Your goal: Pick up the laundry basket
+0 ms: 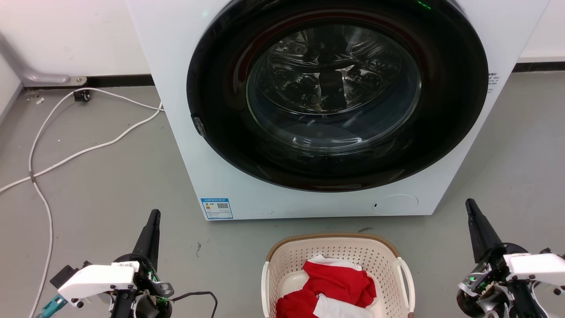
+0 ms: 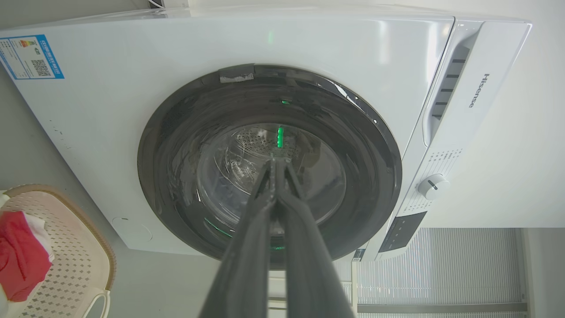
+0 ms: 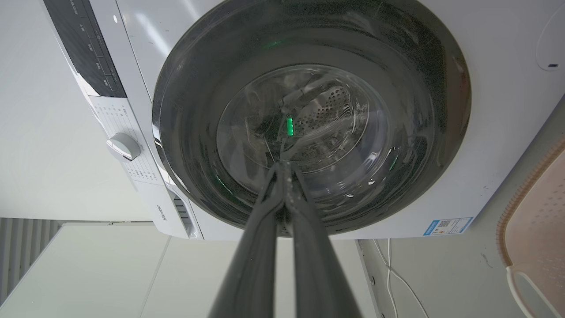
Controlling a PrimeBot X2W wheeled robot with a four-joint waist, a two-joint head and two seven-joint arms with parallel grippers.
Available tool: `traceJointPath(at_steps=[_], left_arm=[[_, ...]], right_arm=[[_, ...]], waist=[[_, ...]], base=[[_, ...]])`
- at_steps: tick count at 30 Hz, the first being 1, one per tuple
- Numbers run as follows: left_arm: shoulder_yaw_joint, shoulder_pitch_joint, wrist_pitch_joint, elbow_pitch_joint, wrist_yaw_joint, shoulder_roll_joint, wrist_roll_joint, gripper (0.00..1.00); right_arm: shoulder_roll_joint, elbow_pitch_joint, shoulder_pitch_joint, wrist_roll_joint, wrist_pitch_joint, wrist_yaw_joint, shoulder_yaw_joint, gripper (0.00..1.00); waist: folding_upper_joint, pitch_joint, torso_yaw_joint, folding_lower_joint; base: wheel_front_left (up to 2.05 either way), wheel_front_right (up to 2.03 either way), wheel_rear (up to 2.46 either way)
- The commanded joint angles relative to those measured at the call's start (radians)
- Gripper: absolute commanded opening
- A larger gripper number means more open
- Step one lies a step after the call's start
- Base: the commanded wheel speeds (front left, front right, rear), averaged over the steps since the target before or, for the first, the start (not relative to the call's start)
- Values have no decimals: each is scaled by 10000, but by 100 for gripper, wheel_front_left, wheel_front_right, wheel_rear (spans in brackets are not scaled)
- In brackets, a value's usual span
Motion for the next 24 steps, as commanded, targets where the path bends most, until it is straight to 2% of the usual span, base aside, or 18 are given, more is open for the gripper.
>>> traceJointPath(at_steps=[1,24], left_arm=[[21,-81,23,2,-33,-9,-14,0],[20,-81,23,2,-33,-9,-14,0]], right_arm=[[-12,4,-106,40,11,-3,-4,0],[-12,4,-106,40,10,-3,-4,0]], waist=[[0,0,0,0],[0,0,0,0]], base=[[0,0,0],[0,0,0]])
